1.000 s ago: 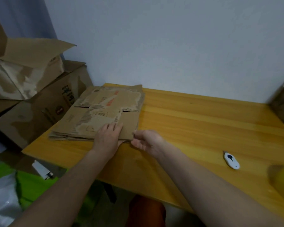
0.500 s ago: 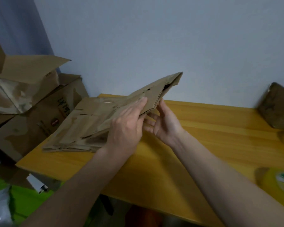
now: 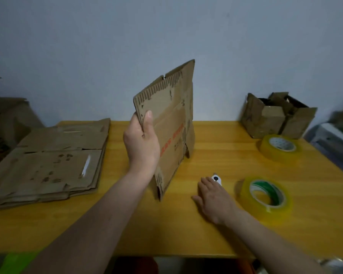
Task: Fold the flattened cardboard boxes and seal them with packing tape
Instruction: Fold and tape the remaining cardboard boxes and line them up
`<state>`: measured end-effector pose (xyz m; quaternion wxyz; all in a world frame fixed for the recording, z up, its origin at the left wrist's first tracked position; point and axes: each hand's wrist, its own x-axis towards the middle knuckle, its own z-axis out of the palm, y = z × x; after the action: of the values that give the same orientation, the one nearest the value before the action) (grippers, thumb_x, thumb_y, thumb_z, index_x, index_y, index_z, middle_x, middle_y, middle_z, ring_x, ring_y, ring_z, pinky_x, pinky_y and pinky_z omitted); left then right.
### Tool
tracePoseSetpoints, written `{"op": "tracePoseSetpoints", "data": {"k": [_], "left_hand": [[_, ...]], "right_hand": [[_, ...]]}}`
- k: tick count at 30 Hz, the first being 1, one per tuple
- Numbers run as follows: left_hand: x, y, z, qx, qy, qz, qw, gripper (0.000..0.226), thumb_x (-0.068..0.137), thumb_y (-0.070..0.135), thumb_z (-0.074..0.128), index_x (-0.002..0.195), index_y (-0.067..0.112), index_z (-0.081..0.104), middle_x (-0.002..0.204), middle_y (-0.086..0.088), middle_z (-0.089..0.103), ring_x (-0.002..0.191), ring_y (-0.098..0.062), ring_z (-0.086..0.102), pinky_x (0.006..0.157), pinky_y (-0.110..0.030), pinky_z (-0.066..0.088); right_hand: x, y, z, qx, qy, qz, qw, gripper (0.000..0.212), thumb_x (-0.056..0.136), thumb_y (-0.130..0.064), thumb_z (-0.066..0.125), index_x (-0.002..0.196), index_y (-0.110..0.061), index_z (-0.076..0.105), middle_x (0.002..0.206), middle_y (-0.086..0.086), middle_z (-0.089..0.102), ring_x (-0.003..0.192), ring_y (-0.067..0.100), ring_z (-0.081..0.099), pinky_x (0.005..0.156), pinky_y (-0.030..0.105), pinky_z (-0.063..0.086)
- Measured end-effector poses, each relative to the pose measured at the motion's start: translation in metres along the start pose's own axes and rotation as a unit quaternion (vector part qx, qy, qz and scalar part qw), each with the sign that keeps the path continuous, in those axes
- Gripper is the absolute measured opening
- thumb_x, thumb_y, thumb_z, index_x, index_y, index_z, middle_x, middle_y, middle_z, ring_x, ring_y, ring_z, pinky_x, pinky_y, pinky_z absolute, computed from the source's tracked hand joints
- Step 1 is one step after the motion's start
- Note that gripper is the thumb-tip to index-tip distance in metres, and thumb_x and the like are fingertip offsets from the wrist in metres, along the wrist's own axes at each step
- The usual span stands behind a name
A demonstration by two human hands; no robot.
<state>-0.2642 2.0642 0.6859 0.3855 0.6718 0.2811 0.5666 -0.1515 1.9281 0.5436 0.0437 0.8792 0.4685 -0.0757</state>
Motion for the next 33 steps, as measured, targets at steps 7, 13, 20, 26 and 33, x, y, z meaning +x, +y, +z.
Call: {"op": "tracePoseSetpoints", "data": {"k": [7, 13, 20, 26, 33], "left_hand": [[-0.007, 0.008, 0.019, -0.002, -0.012, -0.011, 1.000, 0.023, 0.102, 0.026, 0.044, 0.102, 0.015, 0.063, 0.087, 0.009, 0.063, 0.083, -0.010, 0.062, 0.070, -0.022, 0.050], [-0.011, 0.014, 0.023, -0.093, -0.164, -0.029, 0.982, 0.037, 0.100, 0.039, 0.045, 0.131, 0.020, 0.048, 0.118, 0.011, 0.060, 0.108, -0.001, 0.058, 0.093, -0.024, 0.049], [0.017, 0.041, 0.017, -0.211, -0.399, -0.294, 0.843, 0.088, 0.073, 0.087, 0.028, 0.123, 0.021, 0.057, 0.122, -0.007, 0.066, 0.110, -0.036, 0.063, 0.092, -0.064, 0.047], [0.040, 0.062, 0.023, -0.064, -0.434, -0.274, 0.856, 0.040, 0.090, 0.066, 0.044, 0.082, 0.032, 0.064, 0.101, -0.008, 0.066, 0.095, -0.036, 0.066, 0.090, -0.055, 0.051], [0.063, 0.050, 0.029, -0.051, -0.442, -0.313, 0.839, 0.031, 0.079, 0.037, 0.051, 0.092, 0.010, 0.060, 0.090, -0.012, 0.058, 0.088, -0.030, 0.058, 0.097, -0.046, 0.045]], "right_hand": [[0.026, 0.029, -0.055, 0.129, 0.067, 0.027, 0.989, 0.054, 0.105, -0.033, 0.021, 0.150, -0.004, 0.016, 0.159, 0.013, 0.012, 0.147, 0.023, 0.009, 0.117, 0.029, 0.004], [0.015, -0.009, -0.174, 0.644, 0.149, -0.038, 0.749, 0.062, 0.094, -0.065, 0.030, 0.136, -0.022, 0.045, 0.133, -0.009, 0.055, 0.122, 0.010, 0.051, 0.106, 0.041, 0.039], [0.003, -0.017, -0.212, 0.765, 0.038, 0.005, 0.643, 0.066, 0.090, -0.062, 0.045, 0.140, -0.020, 0.041, 0.133, 0.009, 0.050, 0.107, 0.028, 0.051, 0.087, 0.051, 0.040], [0.004, -0.021, -0.219, 0.771, 0.051, 0.002, 0.634, 0.038, 0.090, -0.040, 0.047, 0.110, -0.010, 0.057, 0.104, 0.013, 0.059, 0.098, 0.032, 0.060, 0.091, 0.062, 0.046], [-0.001, -0.024, -0.222, 0.775, 0.073, -0.018, 0.627, 0.014, 0.087, -0.002, 0.044, 0.082, -0.001, 0.057, 0.060, 0.010, 0.060, 0.048, 0.018, 0.061, 0.045, 0.026, 0.051]]}}
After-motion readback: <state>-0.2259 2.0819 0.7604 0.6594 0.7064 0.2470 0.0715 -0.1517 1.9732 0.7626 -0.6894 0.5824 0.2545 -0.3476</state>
